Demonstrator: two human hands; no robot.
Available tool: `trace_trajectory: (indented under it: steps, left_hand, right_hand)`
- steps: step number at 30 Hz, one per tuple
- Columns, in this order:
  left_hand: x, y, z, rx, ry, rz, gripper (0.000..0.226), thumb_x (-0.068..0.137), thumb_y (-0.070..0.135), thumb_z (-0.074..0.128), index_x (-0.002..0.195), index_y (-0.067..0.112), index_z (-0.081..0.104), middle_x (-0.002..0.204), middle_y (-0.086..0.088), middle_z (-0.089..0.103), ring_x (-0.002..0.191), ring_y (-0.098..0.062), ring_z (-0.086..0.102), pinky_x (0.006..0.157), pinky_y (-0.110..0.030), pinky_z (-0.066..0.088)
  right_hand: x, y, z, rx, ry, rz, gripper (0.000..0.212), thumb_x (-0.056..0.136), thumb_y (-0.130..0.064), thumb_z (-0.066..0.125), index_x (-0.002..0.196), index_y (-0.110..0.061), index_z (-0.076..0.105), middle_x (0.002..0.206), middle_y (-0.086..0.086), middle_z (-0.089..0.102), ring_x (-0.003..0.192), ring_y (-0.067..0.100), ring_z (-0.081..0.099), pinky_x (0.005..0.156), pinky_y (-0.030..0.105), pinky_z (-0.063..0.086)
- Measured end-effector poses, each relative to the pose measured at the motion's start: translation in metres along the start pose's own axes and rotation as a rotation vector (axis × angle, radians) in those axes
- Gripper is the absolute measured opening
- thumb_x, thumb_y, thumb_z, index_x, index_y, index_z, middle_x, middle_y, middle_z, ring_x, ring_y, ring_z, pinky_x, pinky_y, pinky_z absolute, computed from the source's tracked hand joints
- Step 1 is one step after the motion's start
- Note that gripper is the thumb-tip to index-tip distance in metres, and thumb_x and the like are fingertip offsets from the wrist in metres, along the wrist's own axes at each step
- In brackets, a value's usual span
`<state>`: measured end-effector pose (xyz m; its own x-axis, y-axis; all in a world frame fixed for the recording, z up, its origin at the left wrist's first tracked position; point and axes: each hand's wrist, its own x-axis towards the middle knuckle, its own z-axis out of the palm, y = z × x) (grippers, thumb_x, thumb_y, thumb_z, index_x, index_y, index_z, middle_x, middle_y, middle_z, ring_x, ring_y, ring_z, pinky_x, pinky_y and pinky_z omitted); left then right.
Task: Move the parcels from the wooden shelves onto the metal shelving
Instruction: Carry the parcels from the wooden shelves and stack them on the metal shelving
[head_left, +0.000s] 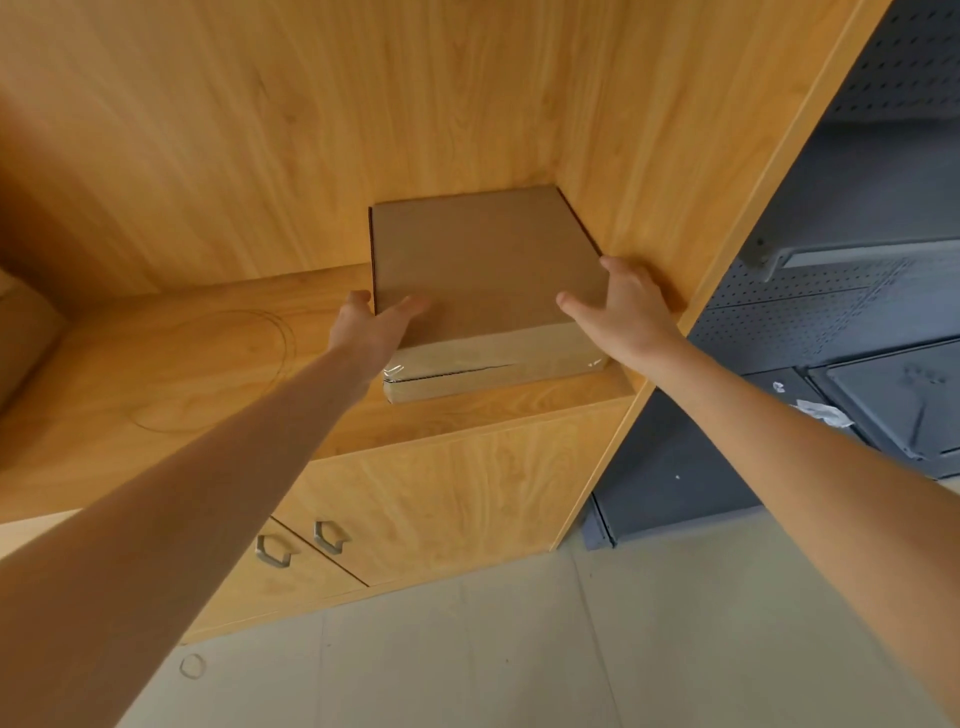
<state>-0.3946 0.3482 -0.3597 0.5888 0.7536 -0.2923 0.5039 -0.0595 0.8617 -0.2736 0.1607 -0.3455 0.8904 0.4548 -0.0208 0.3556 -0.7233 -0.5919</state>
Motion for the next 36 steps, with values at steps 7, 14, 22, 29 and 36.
trace_trajectory:
  steps: [7, 14, 22, 29, 36]
  left_hand:
    - [0.022, -0.015, 0.01, -0.216, 0.005, -0.121, 0.065, 0.078, 0.042, 0.071, 0.132, 0.014, 0.047, 0.124, -0.003, 0.058, 0.112, -0.024, 0.055, 0.101, -0.039, 0.043]
    - [0.032, -0.024, 0.003, -0.296, -0.045, -0.202, 0.066, 0.072, 0.05, 0.073, 0.126, 0.017, 0.054, 0.111, -0.002, 0.064, 0.09, -0.018, 0.062, 0.068, -0.029, 0.049]
    - [0.024, -0.033, 0.003, -0.361, 0.004, -0.174, 0.055, 0.074, 0.047, 0.074, 0.119, 0.02, 0.056, 0.105, 0.003, 0.065, 0.094, -0.016, 0.062, 0.083, -0.033, 0.051]
    - [-0.005, -0.042, -0.015, -0.394, 0.004, -0.178, 0.067, 0.069, 0.048, 0.078, 0.125, 0.02, 0.053, 0.112, 0.0, 0.065, 0.098, -0.019, 0.064, 0.077, -0.036, 0.054]
    - [-0.054, -0.051, -0.029, -0.448, 0.076, -0.177, 0.06, 0.073, 0.047, 0.075, 0.124, 0.021, 0.054, 0.107, 0.001, 0.066, 0.092, -0.017, 0.064, 0.068, -0.034, 0.053]
  right_hand:
    - [0.014, 0.004, 0.02, -0.024, 0.076, 0.04, 0.079, 0.088, -0.05, 0.059, 0.144, -0.003, 0.03, 0.146, 0.018, 0.035, 0.131, 0.034, 0.039, 0.097, 0.037, 0.038]
    - [0.021, 0.02, 0.025, 0.352, 0.011, 0.161, 0.09, 0.074, -0.055, 0.072, 0.143, -0.013, 0.035, 0.139, 0.001, 0.046, 0.128, 0.02, 0.044, 0.102, 0.032, 0.038]
    - [0.02, 0.023, 0.029, 0.688, -0.018, 0.245, 0.089, 0.07, -0.042, 0.081, 0.144, -0.027, 0.034, 0.136, -0.005, 0.047, 0.115, 0.015, 0.051, 0.096, 0.036, 0.046]
    - [-0.007, 0.02, 0.029, 0.753, -0.044, 0.246, 0.086, 0.07, -0.039, 0.082, 0.141, -0.028, 0.035, 0.126, -0.007, 0.051, 0.108, 0.015, 0.054, 0.091, 0.035, 0.048]
    - [-0.048, 0.02, 0.016, 0.837, -0.075, 0.205, 0.075, 0.073, -0.035, 0.08, 0.136, -0.03, 0.04, 0.122, -0.008, 0.054, 0.101, 0.01, 0.056, 0.086, 0.037, 0.051]
